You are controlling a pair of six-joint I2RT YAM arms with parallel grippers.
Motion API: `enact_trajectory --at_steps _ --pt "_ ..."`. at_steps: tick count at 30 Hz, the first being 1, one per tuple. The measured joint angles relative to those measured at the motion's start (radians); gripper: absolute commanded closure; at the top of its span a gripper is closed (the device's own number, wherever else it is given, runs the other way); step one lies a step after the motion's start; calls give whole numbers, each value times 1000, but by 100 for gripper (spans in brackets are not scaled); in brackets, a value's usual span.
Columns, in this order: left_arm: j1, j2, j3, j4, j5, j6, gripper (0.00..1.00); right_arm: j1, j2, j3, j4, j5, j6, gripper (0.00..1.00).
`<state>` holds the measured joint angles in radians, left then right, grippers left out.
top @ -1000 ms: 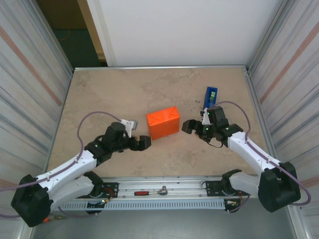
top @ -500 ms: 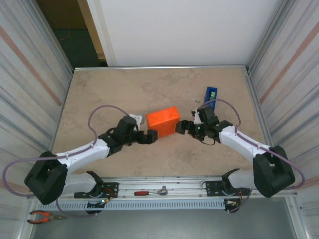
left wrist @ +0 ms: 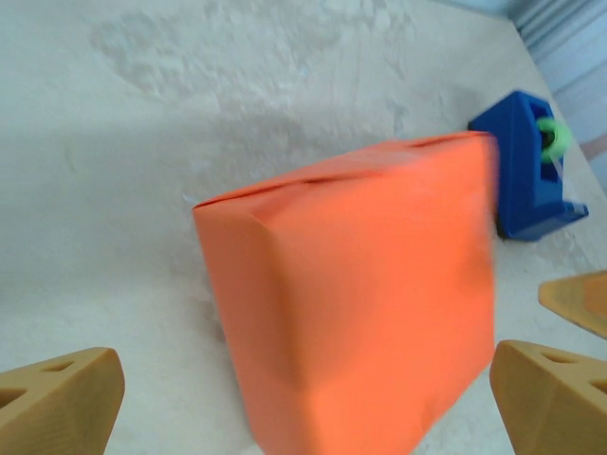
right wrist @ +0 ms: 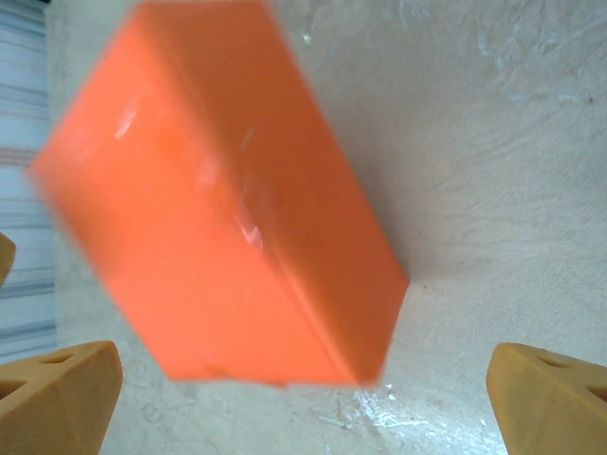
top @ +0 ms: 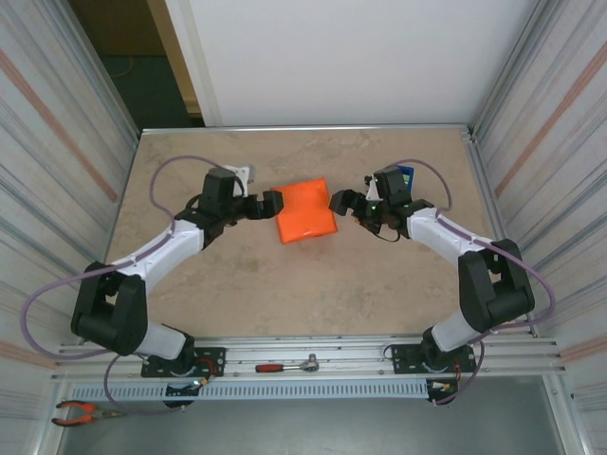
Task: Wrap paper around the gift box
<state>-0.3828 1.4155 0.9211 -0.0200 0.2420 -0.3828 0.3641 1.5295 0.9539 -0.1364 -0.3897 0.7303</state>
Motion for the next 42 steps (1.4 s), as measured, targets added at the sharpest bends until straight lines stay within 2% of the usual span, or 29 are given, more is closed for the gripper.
enact_trajectory --at_steps 6,9,13,16,19,24,27,31,37,42 --pt "58 -61 31 -82 -15 66 1 -48 -91 -2 -70 62 -25 2" --pt "99 -103 28 -119 -50 95 1 -81 -155 -10 -122 163 -57 2" --pt "201 -198 -40 -114 -119 130 1 -148 -273 -76 -133 339 -95 2" --pt "266 -289 -159 -52 -215 182 1 -205 -332 -144 -104 490 -144 2" --pt "277 -386 -339 96 -307 268 1 -241 -337 -194 -61 607 -224 2" --pt "277 -383 -530 266 -391 347 1 -288 -287 -266 66 727 -351 2" --pt "277 -292 -596 411 -412 375 1 -297 -212 -303 171 751 -417 2" --pt "283 -125 -599 569 -414 420 1 -298 -112 -363 341 745 -497 2" --pt "319 61 -546 748 -342 443 1 -346 -70 -451 576 662 -561 2" --pt "340 101 -539 773 -266 450 1 -405 -6 -573 851 593 -569 2"
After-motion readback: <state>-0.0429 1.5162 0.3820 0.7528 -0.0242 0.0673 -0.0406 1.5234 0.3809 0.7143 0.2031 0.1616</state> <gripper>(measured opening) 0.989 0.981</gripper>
